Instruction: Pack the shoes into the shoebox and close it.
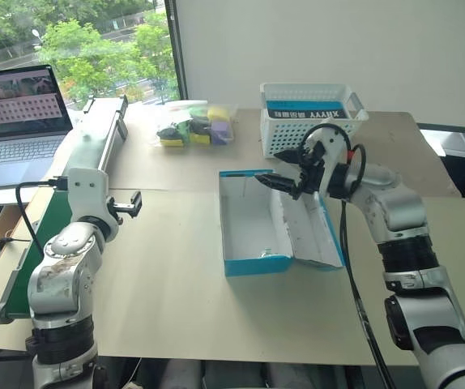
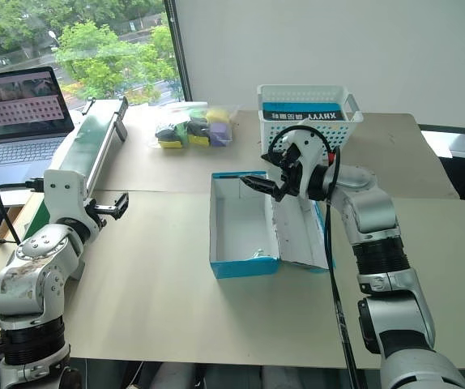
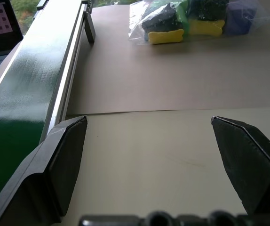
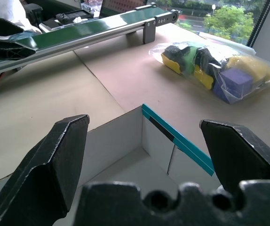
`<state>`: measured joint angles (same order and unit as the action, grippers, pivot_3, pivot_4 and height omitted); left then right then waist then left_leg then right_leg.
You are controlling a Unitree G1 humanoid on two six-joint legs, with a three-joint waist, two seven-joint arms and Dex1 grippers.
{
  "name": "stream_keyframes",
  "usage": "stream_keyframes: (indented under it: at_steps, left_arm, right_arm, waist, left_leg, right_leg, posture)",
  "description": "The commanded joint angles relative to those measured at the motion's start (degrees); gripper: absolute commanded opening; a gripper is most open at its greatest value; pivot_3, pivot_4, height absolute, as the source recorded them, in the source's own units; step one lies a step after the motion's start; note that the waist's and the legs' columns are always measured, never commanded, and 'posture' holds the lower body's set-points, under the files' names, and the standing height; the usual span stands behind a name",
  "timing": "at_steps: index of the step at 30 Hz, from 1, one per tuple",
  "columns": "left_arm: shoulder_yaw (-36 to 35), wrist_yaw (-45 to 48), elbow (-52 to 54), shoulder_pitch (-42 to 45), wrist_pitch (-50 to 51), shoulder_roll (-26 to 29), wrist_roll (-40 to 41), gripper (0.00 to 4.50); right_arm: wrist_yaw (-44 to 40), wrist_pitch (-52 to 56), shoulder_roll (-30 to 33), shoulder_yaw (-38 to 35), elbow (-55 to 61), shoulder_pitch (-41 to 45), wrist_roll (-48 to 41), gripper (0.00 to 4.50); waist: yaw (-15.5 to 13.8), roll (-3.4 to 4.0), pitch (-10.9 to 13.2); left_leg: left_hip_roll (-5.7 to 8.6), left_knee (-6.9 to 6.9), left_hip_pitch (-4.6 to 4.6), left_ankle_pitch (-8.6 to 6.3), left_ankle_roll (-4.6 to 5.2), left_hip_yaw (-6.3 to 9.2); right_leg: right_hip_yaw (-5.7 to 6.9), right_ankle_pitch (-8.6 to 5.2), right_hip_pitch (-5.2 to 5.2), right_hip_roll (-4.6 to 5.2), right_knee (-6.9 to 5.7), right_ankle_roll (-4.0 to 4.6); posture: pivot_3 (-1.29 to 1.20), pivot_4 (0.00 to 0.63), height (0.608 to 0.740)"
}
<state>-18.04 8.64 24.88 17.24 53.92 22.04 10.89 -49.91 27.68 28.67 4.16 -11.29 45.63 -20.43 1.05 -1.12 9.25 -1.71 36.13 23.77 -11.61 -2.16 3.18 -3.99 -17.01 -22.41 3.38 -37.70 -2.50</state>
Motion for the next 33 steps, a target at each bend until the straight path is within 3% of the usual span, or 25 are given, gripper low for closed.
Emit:
stream_keyframes:
  at_steps: [1, 8, 16, 33]
  left_arm:
    - [-0.8, 0.3, 0.4, 1.2, -2.1, 1.6, -0.2, 4.5]
    - [-1.5, -0.3, 1.2, 1.8, -2.9, 1.5, 0.4, 4.5]
    - [-5.1, 0.7, -1.1, -0.2, -5.3, 5.0, 0.1, 4.5]
    - [-5.7, -5.4, -12.8, 5.9, -12.8, 2.1, -1.3, 4.5]
  right_arm:
    - [-0.4, -1.8, 0.7, -1.5, 1.1, 0.1, 0.4, 4.47]
    - [-1.5, -1.5, 0.9, -2.6, 1.5, -0.3, -0.3, 4.47]
    - [-3.5, -1.2, 0.9, -2.8, 1.6, -0.9, -0.9, 4.47]
    - [-4.5, -2.9, -4.2, -0.6, 1.1, 1.0, -0.4, 4.47]
  waist:
    - [0.0, 0.0, 0.0]
    - [0.0, 0.0, 0.0]
    - [0.3, 0.0, 0.0]
    - [0.1, -0.02, 0.0]
  left_leg:
    - [0.0, 0.0, 0.0, 0.0, 0.0, 0.0]
    - [0.0, 0.04, 0.0, 0.0, 0.0, -0.01]
    - [-0.01, 0.06, -0.01, 0.0, 0.0, 0.0]
    - [0.01, 0.22, -0.01, 0.01, -0.02, 0.02]
  right_leg:
    - [0.0, 0.0, 0.0, 0.0, 0.0, 0.0]
    - [0.0, 0.0, 0.0, 0.01, -0.04, 0.0]
    - [0.0, 0.0, -0.01, 0.0, -0.24, 0.0]
    - [0.0, 0.0, -0.02, 0.0, -0.33, 0.0]
  posture:
    - [0.0, 0.15, 0.74]
    - [0.0, 0.15, 0.74]
    - [0.0, 0.15, 0.74]
    - [0.0, 0.15, 0.74]
